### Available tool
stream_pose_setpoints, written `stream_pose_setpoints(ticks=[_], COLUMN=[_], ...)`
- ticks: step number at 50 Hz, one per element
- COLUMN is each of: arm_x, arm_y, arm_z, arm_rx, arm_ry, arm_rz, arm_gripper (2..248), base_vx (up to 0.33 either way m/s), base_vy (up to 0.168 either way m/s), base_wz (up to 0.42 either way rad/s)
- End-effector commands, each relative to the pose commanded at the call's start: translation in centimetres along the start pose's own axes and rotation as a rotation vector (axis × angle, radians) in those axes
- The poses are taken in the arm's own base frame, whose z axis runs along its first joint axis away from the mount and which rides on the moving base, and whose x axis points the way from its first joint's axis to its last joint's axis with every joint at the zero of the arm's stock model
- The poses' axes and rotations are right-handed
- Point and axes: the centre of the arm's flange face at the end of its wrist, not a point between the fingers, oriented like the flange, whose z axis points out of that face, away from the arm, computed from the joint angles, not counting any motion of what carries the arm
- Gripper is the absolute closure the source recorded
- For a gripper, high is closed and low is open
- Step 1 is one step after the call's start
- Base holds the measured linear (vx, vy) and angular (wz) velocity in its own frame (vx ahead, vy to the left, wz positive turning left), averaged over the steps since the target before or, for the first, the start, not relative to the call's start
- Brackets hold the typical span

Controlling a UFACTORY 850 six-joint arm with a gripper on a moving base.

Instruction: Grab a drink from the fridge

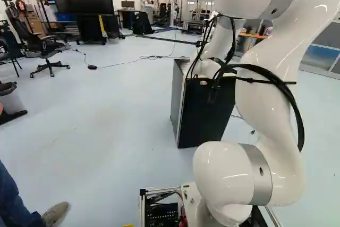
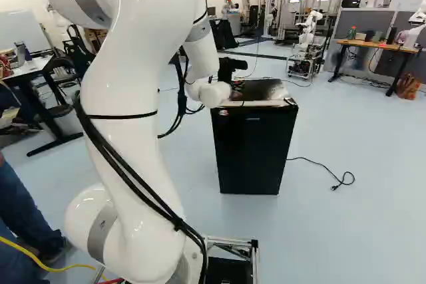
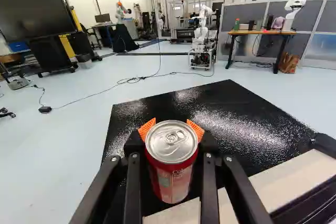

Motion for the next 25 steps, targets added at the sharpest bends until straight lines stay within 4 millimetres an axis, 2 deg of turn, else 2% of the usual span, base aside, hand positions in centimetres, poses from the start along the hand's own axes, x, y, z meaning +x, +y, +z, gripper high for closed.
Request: stream_pose_setpoints(ticks=[25], arm_x=[2.5], arm_y=[-0.2], arm_z=[-0.7], arm_rx=[0.004], arm_ry=[0.046], arm_rz=[0.000], arm_gripper=[152], base_vx=[0.000], base_vy=[0.000], base_wz=[0.000])
